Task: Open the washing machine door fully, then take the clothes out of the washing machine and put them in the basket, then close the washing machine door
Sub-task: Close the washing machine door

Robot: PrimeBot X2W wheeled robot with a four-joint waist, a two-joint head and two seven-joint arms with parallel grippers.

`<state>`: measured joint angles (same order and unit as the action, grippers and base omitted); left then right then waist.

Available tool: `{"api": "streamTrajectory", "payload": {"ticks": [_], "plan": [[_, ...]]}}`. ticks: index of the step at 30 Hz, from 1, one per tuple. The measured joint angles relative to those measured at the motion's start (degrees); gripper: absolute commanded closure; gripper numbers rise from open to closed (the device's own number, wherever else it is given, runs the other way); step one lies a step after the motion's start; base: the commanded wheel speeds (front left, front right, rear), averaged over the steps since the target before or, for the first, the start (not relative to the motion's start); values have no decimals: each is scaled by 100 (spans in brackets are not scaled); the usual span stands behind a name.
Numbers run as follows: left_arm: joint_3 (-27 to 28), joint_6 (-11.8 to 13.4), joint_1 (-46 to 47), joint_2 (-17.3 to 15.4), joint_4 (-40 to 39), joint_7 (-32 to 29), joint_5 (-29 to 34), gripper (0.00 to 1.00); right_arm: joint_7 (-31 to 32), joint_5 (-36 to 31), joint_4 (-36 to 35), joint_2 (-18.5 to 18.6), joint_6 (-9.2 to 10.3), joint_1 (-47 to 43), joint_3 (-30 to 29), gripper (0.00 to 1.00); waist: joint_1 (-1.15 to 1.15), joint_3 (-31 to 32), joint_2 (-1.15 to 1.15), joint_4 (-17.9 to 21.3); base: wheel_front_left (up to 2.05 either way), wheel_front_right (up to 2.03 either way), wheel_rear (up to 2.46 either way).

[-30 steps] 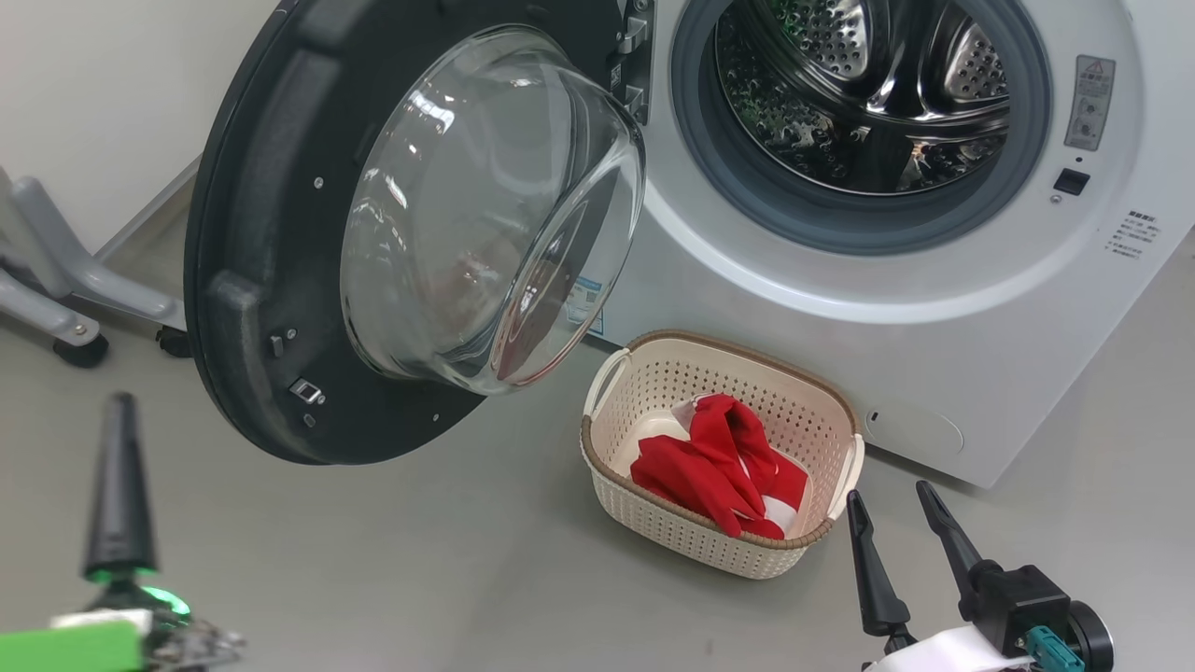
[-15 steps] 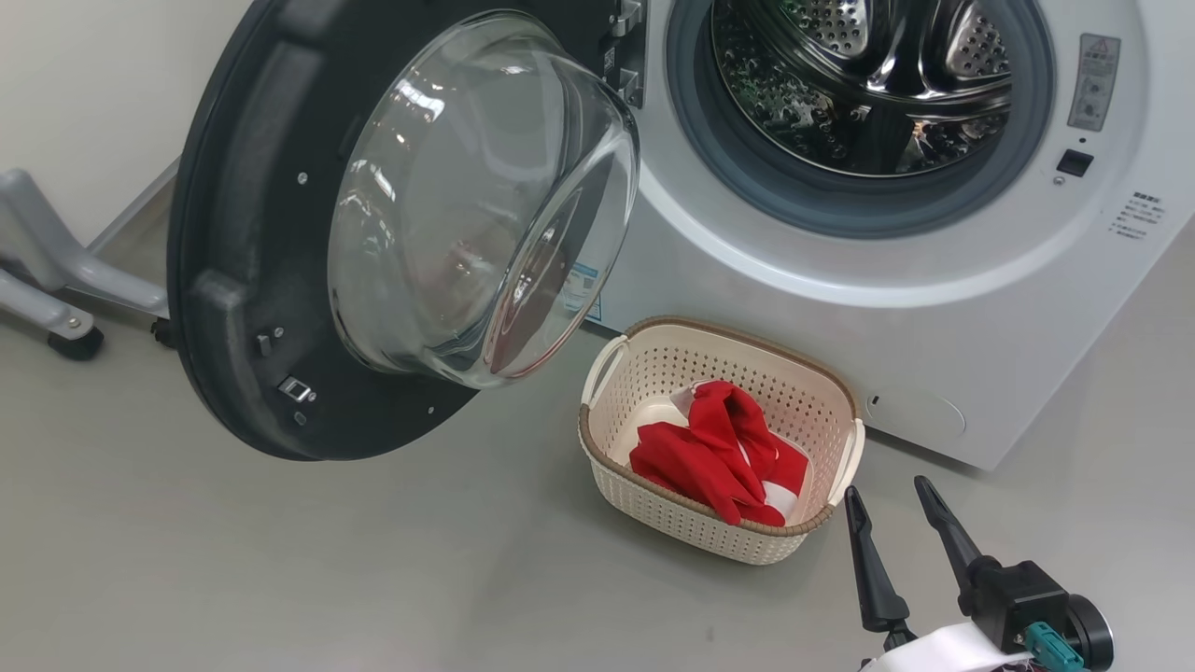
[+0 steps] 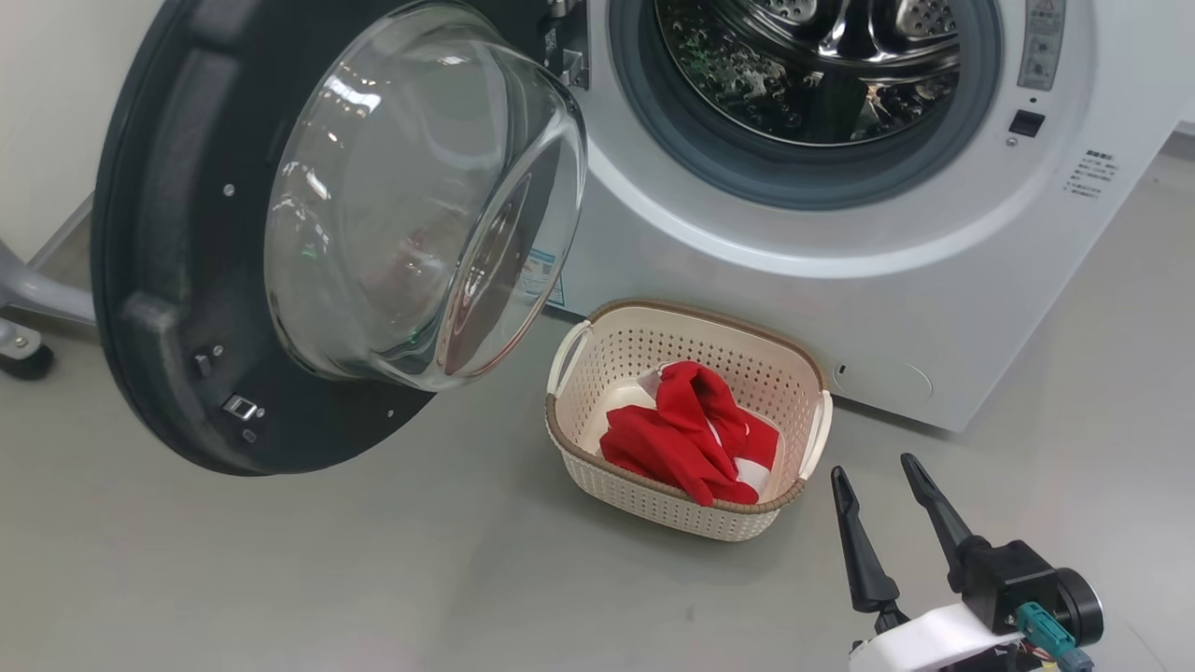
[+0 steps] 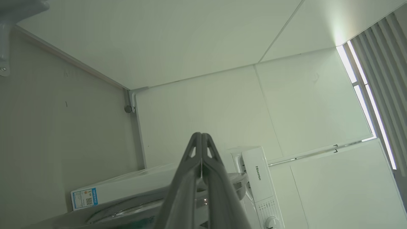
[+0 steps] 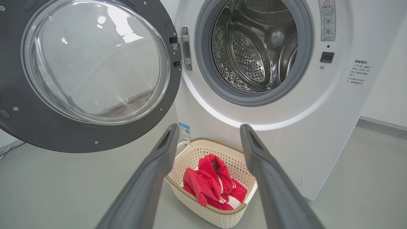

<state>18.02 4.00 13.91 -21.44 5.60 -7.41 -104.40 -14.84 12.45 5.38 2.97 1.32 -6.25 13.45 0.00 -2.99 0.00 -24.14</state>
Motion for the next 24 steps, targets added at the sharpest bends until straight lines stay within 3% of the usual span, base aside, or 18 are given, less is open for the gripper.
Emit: {"api": "streamTrajectory", "payload": {"ticks": [11, 24], "plan": [[-677, -2, 240, -21, 570, -673, 0, 100, 25, -49, -1, 46, -24, 136, -5, 0, 0, -196, 0, 269, 0, 0, 0], [-1037, -166, 494, -21, 939, -1131, 2, 100, 25, -49, 5, 63, -23, 203, -55, 0, 0, -305, 0, 347, 0, 0, 0]]}}
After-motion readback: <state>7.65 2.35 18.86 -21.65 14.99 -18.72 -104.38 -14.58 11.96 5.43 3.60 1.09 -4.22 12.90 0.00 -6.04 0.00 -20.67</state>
